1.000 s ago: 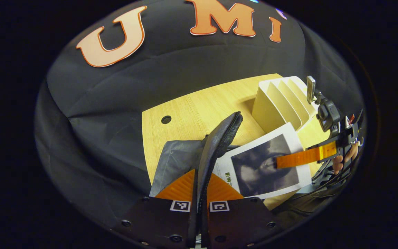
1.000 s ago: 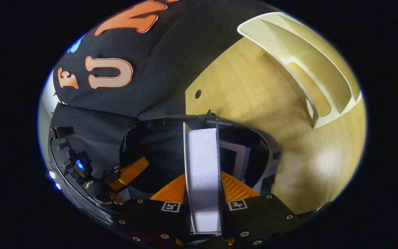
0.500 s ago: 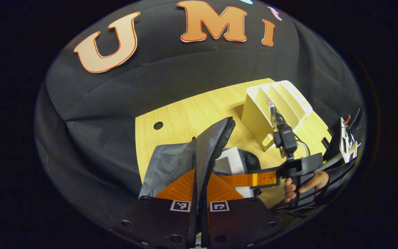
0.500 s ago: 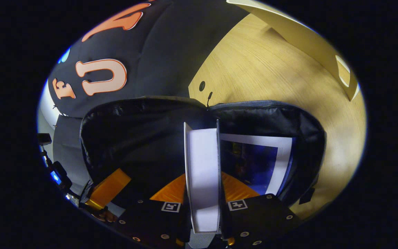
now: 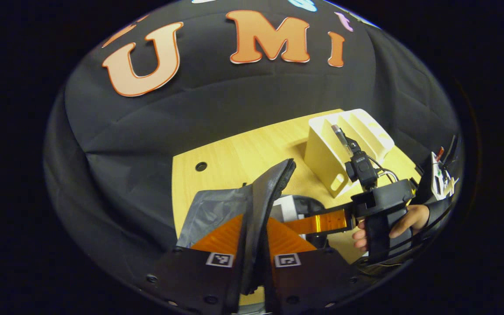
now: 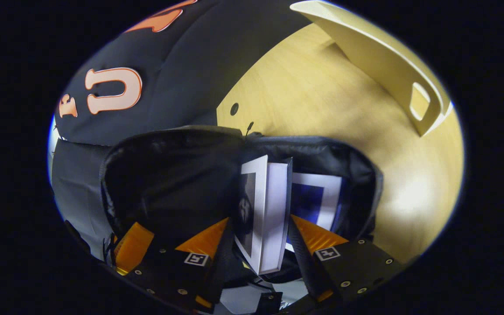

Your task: Open the schoolbag, grab two books from the bookshelf and put them into the schoolbag.

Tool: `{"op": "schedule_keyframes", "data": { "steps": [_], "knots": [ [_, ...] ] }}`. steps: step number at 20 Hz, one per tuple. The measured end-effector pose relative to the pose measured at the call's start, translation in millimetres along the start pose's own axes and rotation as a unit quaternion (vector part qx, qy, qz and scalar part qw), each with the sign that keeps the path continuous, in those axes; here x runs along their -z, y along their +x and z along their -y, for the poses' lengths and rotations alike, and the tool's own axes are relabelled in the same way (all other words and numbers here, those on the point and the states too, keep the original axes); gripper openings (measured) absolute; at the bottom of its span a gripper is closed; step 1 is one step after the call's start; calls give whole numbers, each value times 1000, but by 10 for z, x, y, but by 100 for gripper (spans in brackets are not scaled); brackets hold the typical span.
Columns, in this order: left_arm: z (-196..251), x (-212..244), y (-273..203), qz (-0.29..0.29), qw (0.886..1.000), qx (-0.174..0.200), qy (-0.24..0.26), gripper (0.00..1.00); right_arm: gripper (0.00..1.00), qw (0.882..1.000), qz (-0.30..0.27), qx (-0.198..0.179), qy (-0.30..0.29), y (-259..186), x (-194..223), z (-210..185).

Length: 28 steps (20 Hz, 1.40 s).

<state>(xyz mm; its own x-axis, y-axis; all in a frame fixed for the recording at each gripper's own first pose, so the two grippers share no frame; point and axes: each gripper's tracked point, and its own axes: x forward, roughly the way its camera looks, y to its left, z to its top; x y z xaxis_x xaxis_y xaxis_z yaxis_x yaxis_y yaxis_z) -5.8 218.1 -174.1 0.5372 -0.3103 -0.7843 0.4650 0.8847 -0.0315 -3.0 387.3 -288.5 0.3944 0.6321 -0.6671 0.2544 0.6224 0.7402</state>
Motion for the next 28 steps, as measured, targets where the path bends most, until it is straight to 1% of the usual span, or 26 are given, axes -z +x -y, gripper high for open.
{"op": "schedule_keyframes", "data": {
  "steps": [1,3,4,6,7,9,10,12,13,14,16,17,18,19,20,21,23,25,28],
  "knots": [
    [67,76,21,-4,1000,10,-1,46,80,1000,19,0,-7,-148,-73,3],
    [175,110,43,-6,1000,24,-7,46,83,998,54,12,-21,-304,-163,63],
    [240,134,70,-1,1000,29,-10,53,89,997,74,20,-31,-414,-238,108],
    [316,155,69,11,999,34,-4,68,92,994,103,22,-37,-652,-375,118],
    [399,124,75,25,999,36,-5,90,97,991,125,27,-40,-794,-482,149],
    [516,77,79,47,998,40,-3,96,97,983,170,41,-56,-1105,-672,233],
    [560,-62,75,74,997,33,-2,95,98,976,196,59,-74,-1296,-791,300],
    [663,-233,42,109,994,26,-2,96,97,964,234,77,-103,-1558,-974,354],
    [738,-322,41,122,992,23,-7,99,98,956,255,83,-119,-1739,-1079,372],
    [798,-428,0,139,990,14,-12,99,98,947,278,87,-136,-1940,-1207,389],
    [933,-603,-59,172,985,0,-19,98,98,933,305,85,-169,-2165,-1372,376],
    [1088,-799,-142,200,979,-15,-23,98,98,921,323,81,-201,-2426,-1478,336],
    [1178,-922,-198,221,974,-36,-29,98,97,912,333,81,-224,-2571,-1541,358],
    [1254,-987,-224,229,971,-52,-37,98,97,906,338,81,-240,-2663,-1615,369],
    [1375,-1082,-267,244,966,-68,-52,98,98,901,340,77,-258,-2801,-1676,398],
    [1490,-1147,-285,254,962,-76,-61,98,98,896,343,69,-272,-2893,-1719,404],
    [1692,-1254,-292,259,959,-93,-74,97,97,889,346,59,-296,-3073,-1789,466],
    [1947,-1319,-280,264,952,-119,-96,98,97,871,359,61,-330,-3344,-1901,628],
    [2177,-1445,-333,290,937,-155,-119,98,97,848,375,54,-371,-3637,-1980,777]
  ]
}}
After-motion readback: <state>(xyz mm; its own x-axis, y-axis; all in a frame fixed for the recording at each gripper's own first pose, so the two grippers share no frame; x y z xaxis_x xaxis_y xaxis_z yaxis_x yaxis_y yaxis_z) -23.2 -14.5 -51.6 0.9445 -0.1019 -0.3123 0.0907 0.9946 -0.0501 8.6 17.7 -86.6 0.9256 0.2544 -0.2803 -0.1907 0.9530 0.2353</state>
